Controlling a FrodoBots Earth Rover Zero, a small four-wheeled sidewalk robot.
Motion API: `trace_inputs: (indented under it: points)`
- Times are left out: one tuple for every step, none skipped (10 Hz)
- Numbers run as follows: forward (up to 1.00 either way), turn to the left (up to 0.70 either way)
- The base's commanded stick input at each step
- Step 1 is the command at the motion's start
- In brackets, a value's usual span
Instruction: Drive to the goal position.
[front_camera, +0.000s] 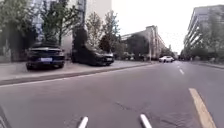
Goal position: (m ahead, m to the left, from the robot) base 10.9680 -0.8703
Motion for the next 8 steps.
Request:
trace_inputs:
  points:
    - [0.7,-0.14]
    - [0.7,0.0]
    - [0.7,-0.01]
    - [0.7,-0.07]
    - [0.7,-0.14]
    - [0.7,-0.14]
    - [0.7,-0.14]
    - [0.7,-0.14]
